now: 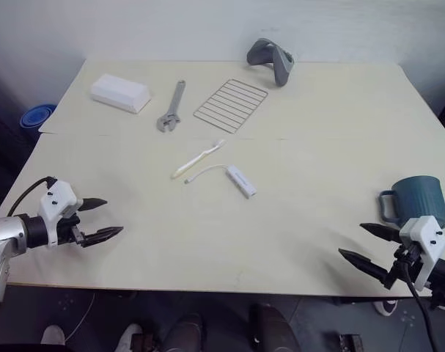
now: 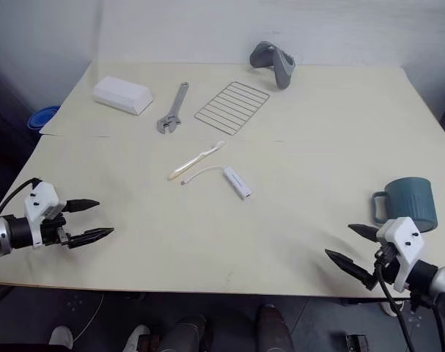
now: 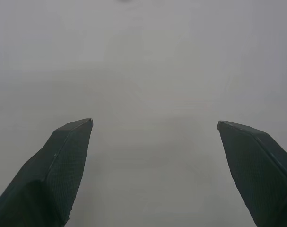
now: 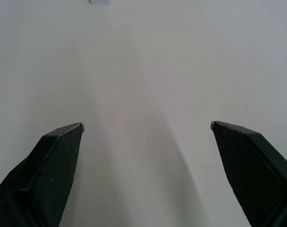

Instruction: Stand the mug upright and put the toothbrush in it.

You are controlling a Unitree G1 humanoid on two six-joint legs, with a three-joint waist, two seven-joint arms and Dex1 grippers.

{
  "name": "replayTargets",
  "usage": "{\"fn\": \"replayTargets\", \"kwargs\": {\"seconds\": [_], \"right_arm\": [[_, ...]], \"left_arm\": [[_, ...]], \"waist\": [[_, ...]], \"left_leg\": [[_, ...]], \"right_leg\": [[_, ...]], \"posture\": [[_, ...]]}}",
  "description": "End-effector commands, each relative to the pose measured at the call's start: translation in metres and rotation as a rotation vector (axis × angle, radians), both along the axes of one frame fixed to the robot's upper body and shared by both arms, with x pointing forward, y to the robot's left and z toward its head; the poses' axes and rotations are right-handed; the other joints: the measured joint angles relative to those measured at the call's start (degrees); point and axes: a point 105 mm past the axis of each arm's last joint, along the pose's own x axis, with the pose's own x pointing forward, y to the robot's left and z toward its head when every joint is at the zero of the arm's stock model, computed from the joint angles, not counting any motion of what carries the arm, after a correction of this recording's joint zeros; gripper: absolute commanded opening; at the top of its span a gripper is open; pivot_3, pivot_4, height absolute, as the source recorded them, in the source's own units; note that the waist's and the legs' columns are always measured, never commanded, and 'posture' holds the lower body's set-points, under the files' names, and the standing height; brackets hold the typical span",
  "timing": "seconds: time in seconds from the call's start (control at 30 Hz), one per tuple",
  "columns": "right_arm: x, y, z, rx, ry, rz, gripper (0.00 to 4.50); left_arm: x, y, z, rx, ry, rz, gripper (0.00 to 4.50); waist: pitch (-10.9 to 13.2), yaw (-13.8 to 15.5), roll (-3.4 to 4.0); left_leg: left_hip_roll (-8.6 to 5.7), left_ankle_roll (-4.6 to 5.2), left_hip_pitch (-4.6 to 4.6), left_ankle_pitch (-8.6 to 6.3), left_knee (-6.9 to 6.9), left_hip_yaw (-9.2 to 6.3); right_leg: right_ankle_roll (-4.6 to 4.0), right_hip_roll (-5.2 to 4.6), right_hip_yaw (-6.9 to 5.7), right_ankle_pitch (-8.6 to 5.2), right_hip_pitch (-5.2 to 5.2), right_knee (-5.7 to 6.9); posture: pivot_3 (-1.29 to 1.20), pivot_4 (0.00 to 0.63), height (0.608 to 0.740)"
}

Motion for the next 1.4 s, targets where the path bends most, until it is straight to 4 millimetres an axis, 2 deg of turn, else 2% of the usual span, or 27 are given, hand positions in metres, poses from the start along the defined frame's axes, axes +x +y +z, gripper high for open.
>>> {"fn": "replayTargets", "kwargs": {"seconds": [0.03,0.23,0.33,0.43,0.53,0.6,0.67,0.8,0.87,1.0,1.07,1.33,1.4], "right_arm": [[0.001,0.010,0.009,0.009,-0.022,0.019,4.50],[0.003,0.029,0.022,0.022,-0.028,0.049,4.50],[0.000,0.050,0.039,0.029,-0.056,0.129,4.50],[0.007,0.069,0.053,0.031,-0.094,0.153,4.50],[0.016,0.091,0.056,0.032,-0.104,0.170,4.50],[0.029,0.114,0.053,0.072,-0.110,0.170,4.50],[0.049,0.136,0.047,0.121,-0.099,0.121,4.50],[0.092,0.179,0.034,0.153,-0.110,0.034,4.50],[0.103,0.191,0.028,0.159,-0.105,0.014,4.50],[0.123,0.202,0.015,0.142,-0.097,-0.037,4.50],[0.129,0.203,0.008,0.132,-0.089,-0.045,4.50],[0.145,0.196,-0.010,0.108,-0.075,-0.100,4.50],[0.145,0.197,-0.014,0.109,-0.067,-0.097,4.12]], "left_arm": [[0.001,-0.006,0.011,-0.024,-0.027,-0.020,4.48],[-0.003,-0.033,0.019,-0.070,-0.021,-0.122,4.48],[-0.007,-0.058,0.027,-0.084,-0.029,-0.221,4.48],[0.002,-0.076,0.037,-0.063,-0.080,-0.253,4.48],[0.008,-0.091,0.051,-0.095,-0.125,-0.287,4.48],[0.007,-0.100,0.062,-0.110,-0.137,-0.336,4.48],[0.007,-0.099,0.068,-0.082,-0.146,-0.357,4.48],[0.011,-0.069,0.083,-0.022,-0.136,-0.303,4.48],[0.011,-0.061,0.089,-0.006,-0.135,-0.290,4.48],[0.012,-0.055,0.098,0.007,-0.144,-0.284,4.48],[0.009,-0.060,0.101,-0.003,-0.145,-0.302,4.48],[0.002,-0.075,0.099,-0.046,-0.128,-0.346,4.48],[0.003,-0.077,0.098,-0.048,-0.130,-0.349,4.50]], "waist": [[0.00,0.01,0.00],[0.00,0.09,0.00],[0.00,0.10,0.00],[0.00,0.07,0.00],[0.00,-0.05,-0.01],[-0.02,-0.31,-0.09],[-0.01,-0.65,-0.14],[-0.01,-1.49,-0.12],[0.00,-1.62,-0.09],[0.00,-1.56,-0.10],[0.00,-1.67,-0.10],[0.00,-1.97,-0.10],[0.00,-1.97,-0.10]], "left_leg": [[0.00,0.00,0.00,0.00,0.00,0.00],[-0.01,0.00,-0.01,0.00,0.01,-0.01],[0.00,0.00,-0.02,0.00,0.04,-0.02],[0.00,-0.01,-0.02,0.00,0.08,-0.02],[0.01,-0.04,-0.02,0.02,0.17,-0.03],[0.00,-0.04,-0.04,0.02,0.17,-0.02],[0.04,-0.10,-0.06,0.05,0.18,0.00],[0.05,-0.19,-0.13,0.10,0.17,-0.03],[0.02,-0.21,-0.14,0.12,0.15,-0.03],[-0.06,-0.15,-0.21,0.14,0.02,-0.14],[-0.15,-0.10,-0.22,0.14,0.03,-0.14],[-0.10,-0.12,-0.22,0.17,0.04,-0.12],[-0.07,-0.15,-0.18,0.19,0.05,-0.10]], "right_leg": [[0.00,0.00,0.00,0.00,0.00,0.00],[0.00,-0.01,-0.01,0.00,0.00,0.00],[0.00,0.00,-0.01,0.00,0.00,0.01],[0.00,0.00,-0.01,0.01,0.00,0.02],[-0.01,0.04,-0.02,0.01,0.00,0.11],[-0.01,0.05,-0.01,0.01,-0.05,0.13],[-0.02,0.07,0.02,0.01,-0.14,0.18],[-0.11,0.10,-0.01,0.00,-0.29,0.27],[-0.12,0.20,0.00,0.00,-0.34,0.33],[-0.12,0.26,-0.12,0.00,-0.34,0.37],[-0.11,0.22,-0.12,0.00,-0.32,0.36],[-0.11,0.25,-0.11,0.01,-0.32,0.39],[-0.10,0.27,-0.08,0.01,-0.32,0.47]], "posture": [[0.00,0.150,0.740],[0.00,0.150,0.740],[0.00,0.150,0.740],[0.00,0.150,0.740],[0.00,0.150,0.740],[0.00,0.150,0.740],[0.00,0.150,0.740],[0.00,0.150,0.740],[0.00,0.150,0.740],[0.00,0.150,0.740],[0.00,0.150,0.740],[0.00,0.150,0.740],[0.00,0.150,0.740]]}}
